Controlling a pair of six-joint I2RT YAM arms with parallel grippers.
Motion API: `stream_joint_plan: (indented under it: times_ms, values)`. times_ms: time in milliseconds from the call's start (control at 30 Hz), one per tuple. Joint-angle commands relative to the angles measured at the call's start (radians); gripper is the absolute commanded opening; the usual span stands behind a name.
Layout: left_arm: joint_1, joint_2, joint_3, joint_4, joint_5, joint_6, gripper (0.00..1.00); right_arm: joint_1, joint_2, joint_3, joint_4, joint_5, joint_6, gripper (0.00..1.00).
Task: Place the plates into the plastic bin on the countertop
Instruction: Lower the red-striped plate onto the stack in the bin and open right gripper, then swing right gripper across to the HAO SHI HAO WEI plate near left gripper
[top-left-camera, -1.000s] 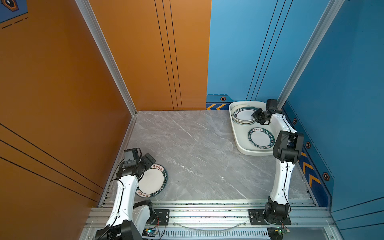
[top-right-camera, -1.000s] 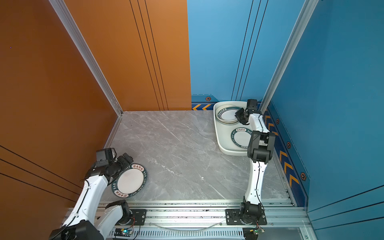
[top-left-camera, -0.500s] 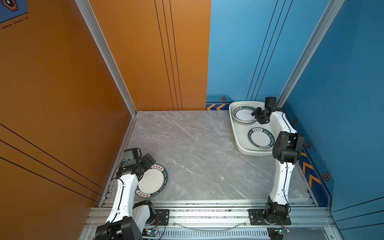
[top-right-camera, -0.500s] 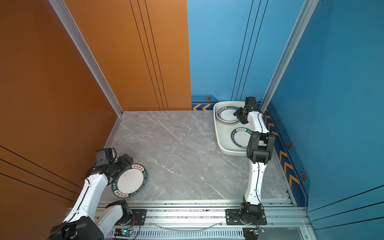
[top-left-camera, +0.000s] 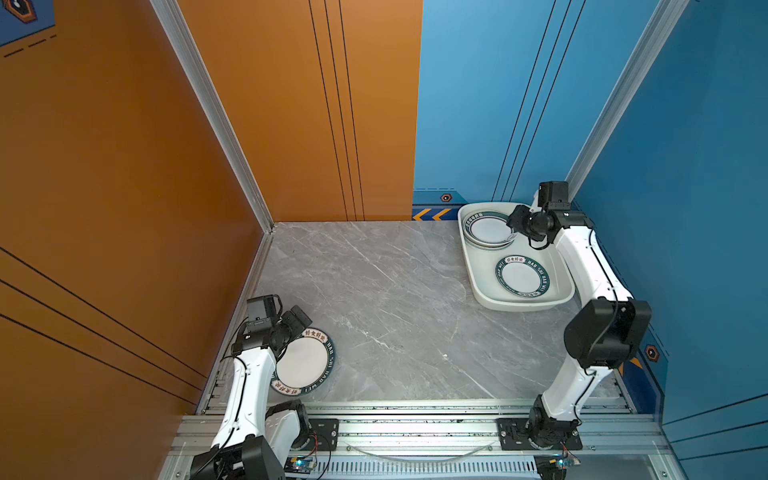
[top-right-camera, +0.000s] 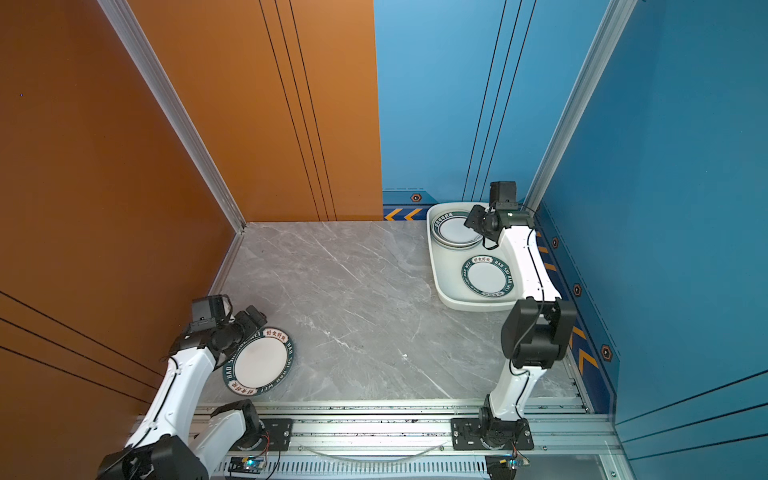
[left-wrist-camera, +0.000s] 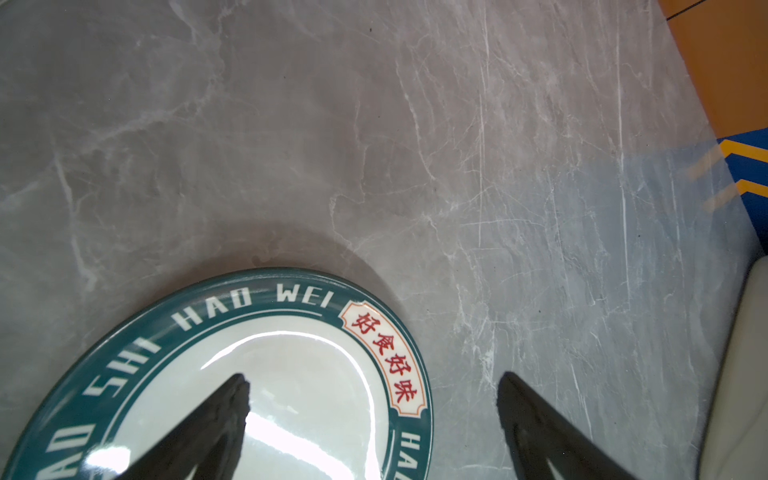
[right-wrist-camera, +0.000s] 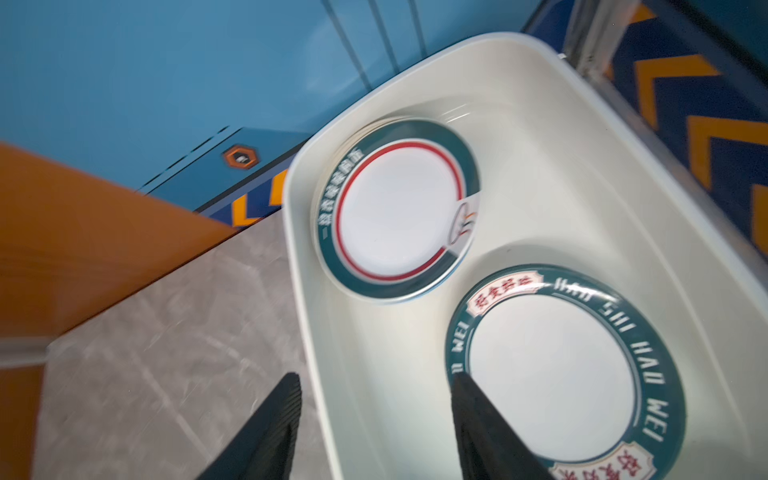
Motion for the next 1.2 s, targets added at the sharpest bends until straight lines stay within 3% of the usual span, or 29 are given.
stream_joint_plan:
  times_ms: [0, 100, 233, 400, 567, 867, 1167]
  values:
    - [0.01, 0.015, 0.059, -0.026, 0.045, 0.035, 0.94, 0.098, -0.076, -0.104, 0.038, -0.25, -0.039, 0.59]
    - [0.017, 0.031, 0.071, -0.017, 0.056, 0.032, 0.94, 0.256, -0.105, -0.178, 0.035, -0.366, -0.038, 0.57]
    - [0.024, 0.03, 0.071, -0.006, 0.058, 0.027, 0.94, 0.476, -0.098, -0.286, 0.117, -0.424, 0.021, 0.54]
    - [0.039, 0.007, 0.06, -0.006, 0.055, 0.028, 0.94, 0.682, -0.045, -0.397, 0.354, -0.45, 0.203, 0.53]
    - [0.052, 0.012, 0.056, -0.002, 0.07, 0.023, 0.94, 0.847, 0.114, -0.408, 0.602, -0.473, 0.391, 0.51]
    - [0.075, -0.006, 0.048, 0.0, 0.1, 0.024, 0.94, 0.948, 0.35, -0.34, 0.722, -0.445, 0.496, 0.49]
    - [0.087, 0.007, 0.044, 0.021, 0.116, 0.018, 0.94, 0.995, 0.458, -0.291, 0.745, -0.456, 0.54, 0.48]
